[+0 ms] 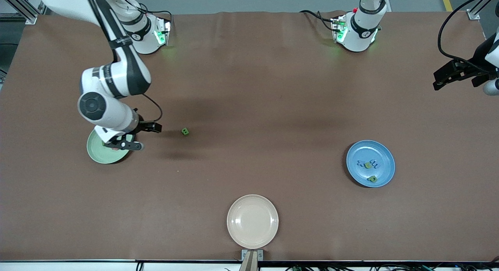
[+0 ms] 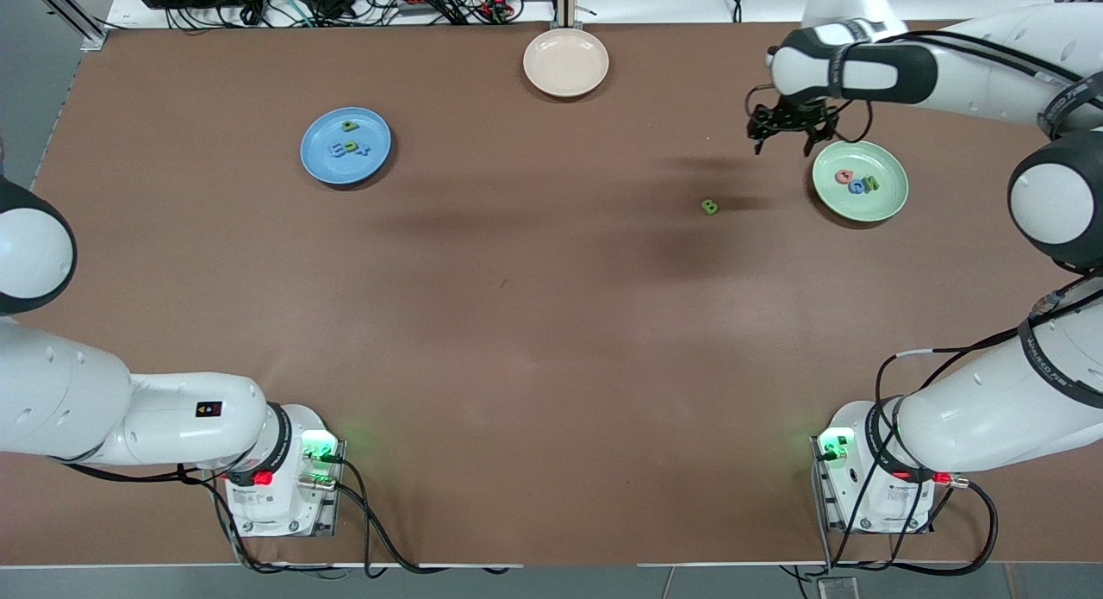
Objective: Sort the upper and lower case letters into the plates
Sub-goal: 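Release the N on the green plate and reach the right gripper to B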
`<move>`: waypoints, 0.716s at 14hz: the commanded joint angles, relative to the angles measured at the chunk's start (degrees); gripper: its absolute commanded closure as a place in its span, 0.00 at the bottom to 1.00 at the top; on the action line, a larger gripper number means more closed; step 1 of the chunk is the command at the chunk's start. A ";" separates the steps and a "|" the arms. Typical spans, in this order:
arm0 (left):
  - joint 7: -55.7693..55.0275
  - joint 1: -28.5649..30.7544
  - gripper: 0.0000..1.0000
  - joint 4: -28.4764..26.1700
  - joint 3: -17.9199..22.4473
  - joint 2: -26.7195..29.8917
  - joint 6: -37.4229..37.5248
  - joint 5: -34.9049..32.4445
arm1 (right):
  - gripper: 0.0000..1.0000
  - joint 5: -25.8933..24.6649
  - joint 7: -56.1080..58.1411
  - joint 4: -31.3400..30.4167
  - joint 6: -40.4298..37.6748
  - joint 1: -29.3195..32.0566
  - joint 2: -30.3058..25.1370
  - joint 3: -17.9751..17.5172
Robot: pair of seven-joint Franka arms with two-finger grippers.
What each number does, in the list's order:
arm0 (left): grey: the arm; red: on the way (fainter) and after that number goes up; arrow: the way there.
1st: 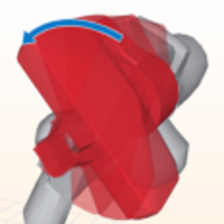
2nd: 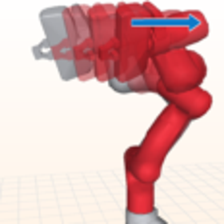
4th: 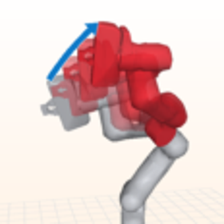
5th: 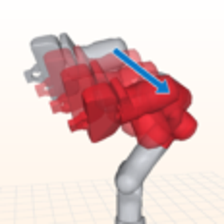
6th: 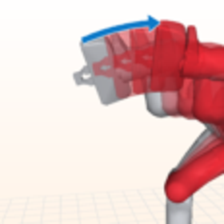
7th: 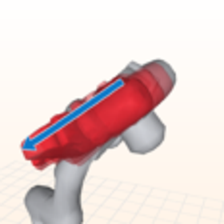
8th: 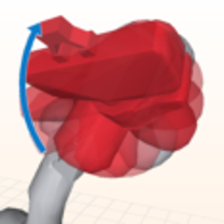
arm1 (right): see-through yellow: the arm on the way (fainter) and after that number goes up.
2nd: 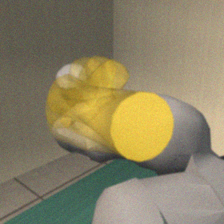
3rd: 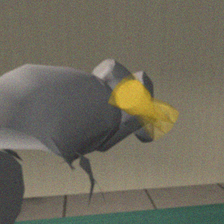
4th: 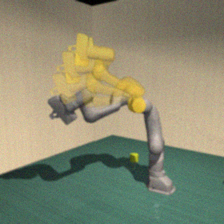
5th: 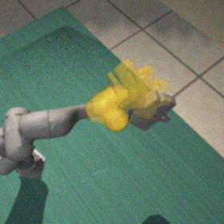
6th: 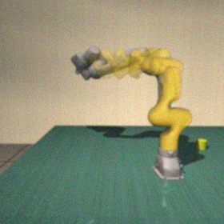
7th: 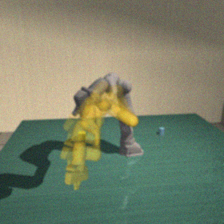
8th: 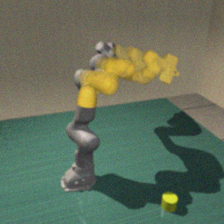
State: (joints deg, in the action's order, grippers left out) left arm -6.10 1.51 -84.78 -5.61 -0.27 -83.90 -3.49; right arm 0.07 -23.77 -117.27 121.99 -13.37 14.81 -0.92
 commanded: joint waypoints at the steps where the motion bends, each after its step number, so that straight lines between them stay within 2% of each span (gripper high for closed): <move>1: 1.18 -0.45 0.00 -1.26 0.34 1.33 -0.30 1.03 | 0.01 0.55 -9.94 -1.38 2.45 -1.13 0.21 0.57; 3: 1.18 -0.63 0.00 -1.26 0.25 1.24 -0.39 1.03 | 0.01 0.55 -20.74 -1.47 5.61 -3.50 2.06 0.57; 7: 1.18 -0.54 0.00 -1.26 0.34 0.98 -0.74 0.94 | 0.01 1.25 -27.45 -2.08 13.78 -5.25 7.68 0.57; 10: 1.18 -0.37 0.00 -1.17 0.34 0.89 -1.18 0.94 | 0.01 1.25 -33.16 -3.49 17.14 -9.30 8.66 0.57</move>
State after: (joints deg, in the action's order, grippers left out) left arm -6.01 1.09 -85.11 -5.63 -0.28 -84.27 -3.43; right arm 0.83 -52.93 -119.72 138.14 -19.85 24.05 -0.88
